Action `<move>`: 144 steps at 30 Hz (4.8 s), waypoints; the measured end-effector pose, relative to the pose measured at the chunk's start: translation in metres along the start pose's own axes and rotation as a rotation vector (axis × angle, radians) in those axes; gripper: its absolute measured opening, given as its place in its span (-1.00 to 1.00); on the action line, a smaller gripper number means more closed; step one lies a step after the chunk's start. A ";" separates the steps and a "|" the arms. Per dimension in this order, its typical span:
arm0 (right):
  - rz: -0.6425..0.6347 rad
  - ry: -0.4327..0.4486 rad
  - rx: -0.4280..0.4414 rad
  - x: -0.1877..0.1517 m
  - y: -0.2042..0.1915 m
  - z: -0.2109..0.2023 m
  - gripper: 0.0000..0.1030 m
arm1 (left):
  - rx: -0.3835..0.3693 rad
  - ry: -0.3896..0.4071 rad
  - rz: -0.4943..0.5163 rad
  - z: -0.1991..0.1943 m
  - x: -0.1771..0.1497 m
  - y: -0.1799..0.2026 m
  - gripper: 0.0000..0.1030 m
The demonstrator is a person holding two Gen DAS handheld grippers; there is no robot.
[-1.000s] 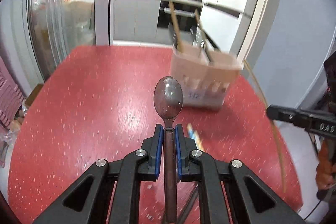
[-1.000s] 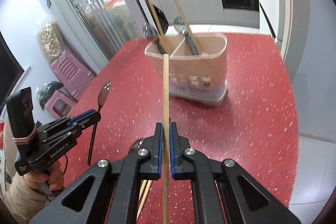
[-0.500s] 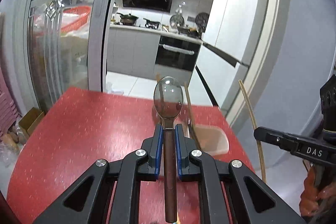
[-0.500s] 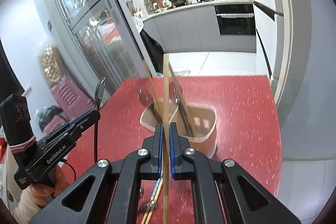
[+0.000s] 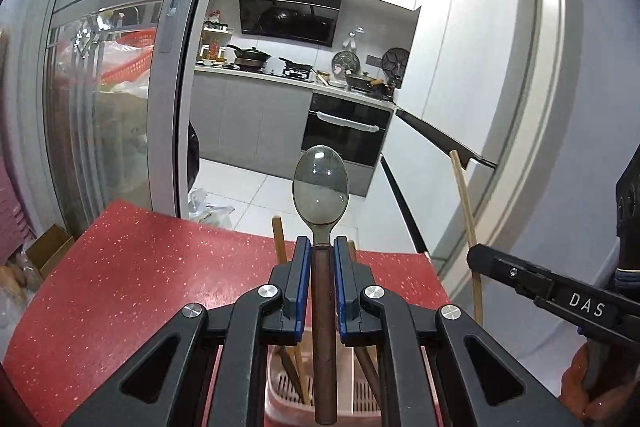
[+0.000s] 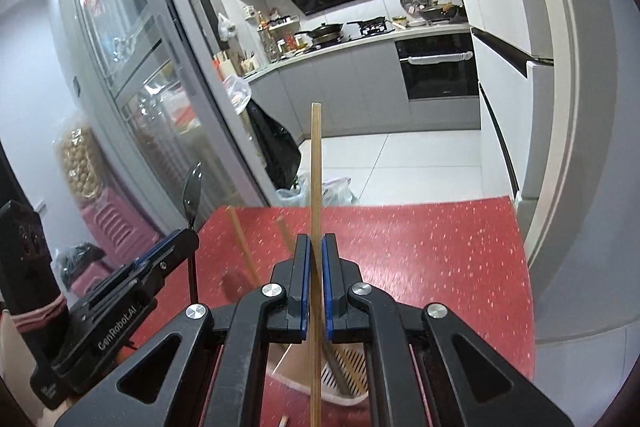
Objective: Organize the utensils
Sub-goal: 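Lower the chopstick and spoon into the holder and open both tools, then move both open tools back over the remaining utensils on the table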
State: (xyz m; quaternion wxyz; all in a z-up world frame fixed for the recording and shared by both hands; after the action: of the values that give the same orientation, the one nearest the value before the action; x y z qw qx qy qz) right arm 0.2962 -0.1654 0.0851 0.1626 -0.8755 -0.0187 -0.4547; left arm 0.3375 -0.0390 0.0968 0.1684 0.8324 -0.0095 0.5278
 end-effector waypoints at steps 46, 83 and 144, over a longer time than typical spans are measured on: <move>-0.103 -0.017 -0.051 -0.067 0.016 0.060 -0.85 | 0.108 -0.119 0.141 0.047 -0.078 -0.003 -0.29; 0.067 -0.091 -0.046 -0.110 0.038 -0.013 0.16 | 0.099 -0.167 0.118 0.001 -0.082 -0.004 1.00; -0.142 -0.611 -0.220 -0.345 -0.032 -0.031 0.95 | 0.159 -0.581 0.214 -0.109 -0.286 -0.087 1.00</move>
State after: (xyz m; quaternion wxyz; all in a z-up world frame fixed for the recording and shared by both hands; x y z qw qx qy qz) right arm 0.0635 -0.1047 -0.1661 0.0217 -0.9802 -0.0784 -0.1804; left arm 0.1324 0.0288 -0.1365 0.0363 0.9532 -0.1035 0.2817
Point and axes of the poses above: each gripper's, at about its wrist camera, not at the fingertips, and z roughly the way its jaws point, y to its right, x to its top, the point moved 9 cm from there along z, roughly the way its jaws point, and after that the axes turned 5 degrees about -x, right-handed, at the moved point
